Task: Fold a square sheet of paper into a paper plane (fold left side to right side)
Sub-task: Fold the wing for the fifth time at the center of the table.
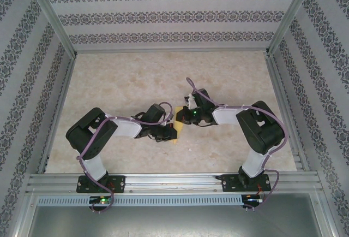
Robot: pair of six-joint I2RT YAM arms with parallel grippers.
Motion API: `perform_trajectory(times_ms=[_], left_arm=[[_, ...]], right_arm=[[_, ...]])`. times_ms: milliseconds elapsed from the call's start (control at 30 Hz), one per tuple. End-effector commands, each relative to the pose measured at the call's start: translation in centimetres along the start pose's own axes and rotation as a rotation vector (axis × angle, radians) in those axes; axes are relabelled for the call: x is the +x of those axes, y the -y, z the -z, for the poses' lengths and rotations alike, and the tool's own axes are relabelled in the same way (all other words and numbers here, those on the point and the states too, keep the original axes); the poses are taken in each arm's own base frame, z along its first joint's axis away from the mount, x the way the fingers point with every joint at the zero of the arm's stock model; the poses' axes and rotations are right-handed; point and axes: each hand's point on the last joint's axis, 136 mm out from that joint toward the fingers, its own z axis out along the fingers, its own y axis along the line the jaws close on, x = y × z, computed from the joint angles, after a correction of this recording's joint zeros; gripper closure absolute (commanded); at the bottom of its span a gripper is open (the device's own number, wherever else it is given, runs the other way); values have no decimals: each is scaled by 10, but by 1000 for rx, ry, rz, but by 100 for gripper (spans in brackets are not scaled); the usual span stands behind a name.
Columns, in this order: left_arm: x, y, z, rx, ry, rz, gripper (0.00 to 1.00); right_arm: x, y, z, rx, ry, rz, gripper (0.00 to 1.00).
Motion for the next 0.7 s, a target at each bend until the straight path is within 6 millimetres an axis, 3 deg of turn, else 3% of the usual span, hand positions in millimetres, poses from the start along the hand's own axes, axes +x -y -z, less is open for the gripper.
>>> perform_trajectory(times_ms=[0,300,667], left_arm=[[18,-40,-2,-128,-31,55,97],[11,-27,3,-95,-11,41,97],[-12,26,25,-10,41,-46,96]], right_arm=[[-7,2,5,-2,7,-1,100],[-6,36,-1,60,-6,-50,100],[12,68,-3,160,-45,-85,100]])
